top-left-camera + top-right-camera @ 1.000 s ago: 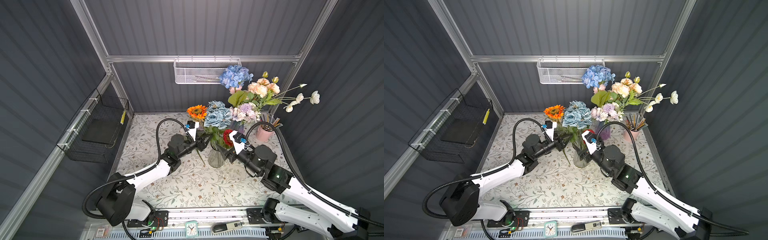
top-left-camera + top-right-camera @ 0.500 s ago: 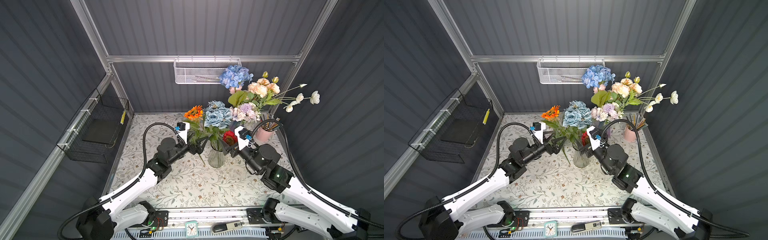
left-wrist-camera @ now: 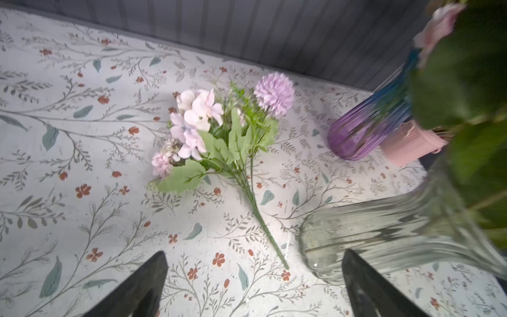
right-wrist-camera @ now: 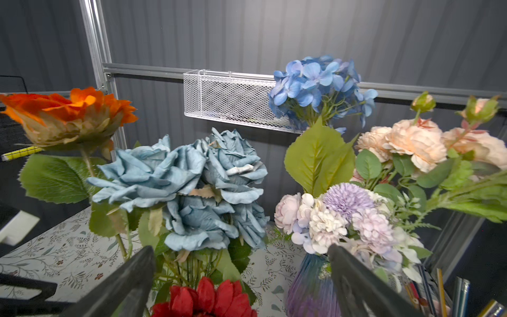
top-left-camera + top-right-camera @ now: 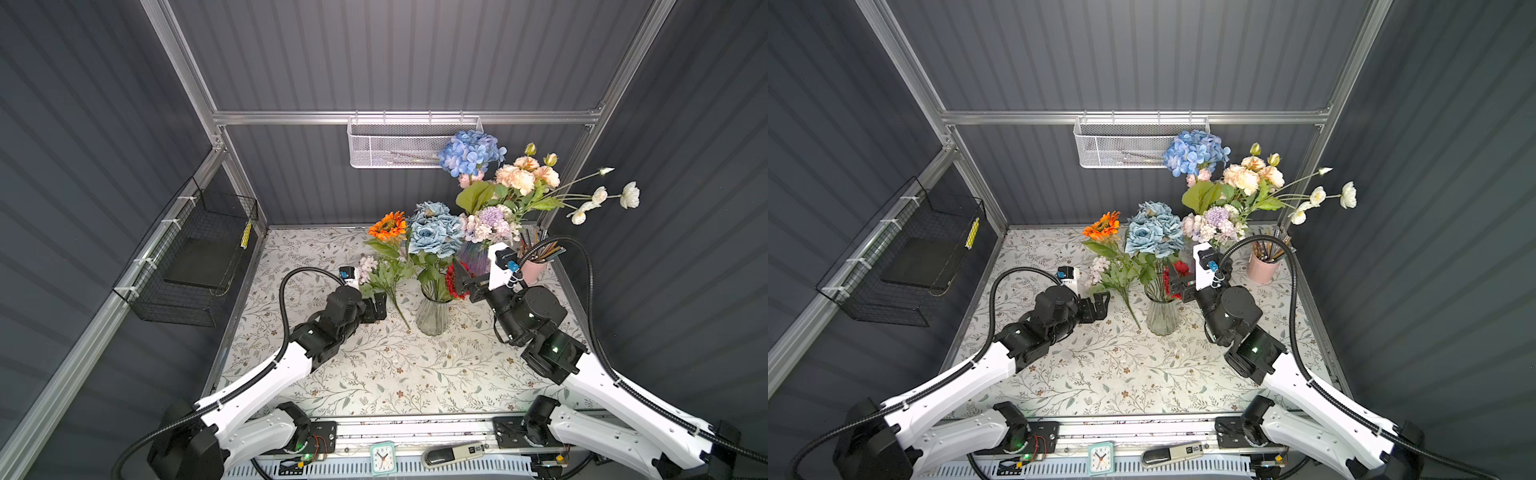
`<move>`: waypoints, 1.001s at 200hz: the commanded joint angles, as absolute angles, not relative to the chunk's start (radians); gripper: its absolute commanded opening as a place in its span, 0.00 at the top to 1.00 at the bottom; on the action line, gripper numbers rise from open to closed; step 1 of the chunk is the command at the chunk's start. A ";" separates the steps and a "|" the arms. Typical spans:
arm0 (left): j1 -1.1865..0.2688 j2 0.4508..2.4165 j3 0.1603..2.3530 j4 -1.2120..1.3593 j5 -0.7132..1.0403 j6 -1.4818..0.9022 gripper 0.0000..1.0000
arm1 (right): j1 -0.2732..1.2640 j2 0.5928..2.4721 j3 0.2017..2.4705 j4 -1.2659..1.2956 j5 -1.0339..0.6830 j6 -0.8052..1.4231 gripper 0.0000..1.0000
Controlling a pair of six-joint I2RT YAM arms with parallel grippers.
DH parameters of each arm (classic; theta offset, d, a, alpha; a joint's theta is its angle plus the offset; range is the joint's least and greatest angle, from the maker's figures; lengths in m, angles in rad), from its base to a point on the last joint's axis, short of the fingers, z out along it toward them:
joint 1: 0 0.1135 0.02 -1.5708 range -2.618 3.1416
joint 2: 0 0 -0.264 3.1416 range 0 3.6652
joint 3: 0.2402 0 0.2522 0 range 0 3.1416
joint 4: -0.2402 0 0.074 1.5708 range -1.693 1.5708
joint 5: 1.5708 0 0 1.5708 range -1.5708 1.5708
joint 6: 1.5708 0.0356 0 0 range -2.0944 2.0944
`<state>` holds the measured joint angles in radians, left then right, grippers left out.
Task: Arrange the flowers into the vase
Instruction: 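Lower the left gripper to the pale pink flower bunch and grasp its stems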
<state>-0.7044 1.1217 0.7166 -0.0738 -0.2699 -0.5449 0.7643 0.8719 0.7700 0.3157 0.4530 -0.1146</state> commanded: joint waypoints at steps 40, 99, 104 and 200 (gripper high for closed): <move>-0.710 1.439 0.754 0.052 -0.217 -0.641 0.15 | 0.744 0.853 0.738 0.336 0.546 -0.081 0.01; -0.746 1.738 0.941 0.061 -0.220 -0.609 0.23 | 0.736 0.803 0.704 0.328 0.562 -0.068 0.01; -0.749 1.757 0.957 0.054 -0.230 -0.604 0.23 | 0.735 0.799 0.701 0.328 0.562 -0.066 0.01; -0.758 1.944 1.086 -0.005 -0.315 -0.578 0.60 | 0.732 0.747 0.675 0.330 0.539 -0.058 0.01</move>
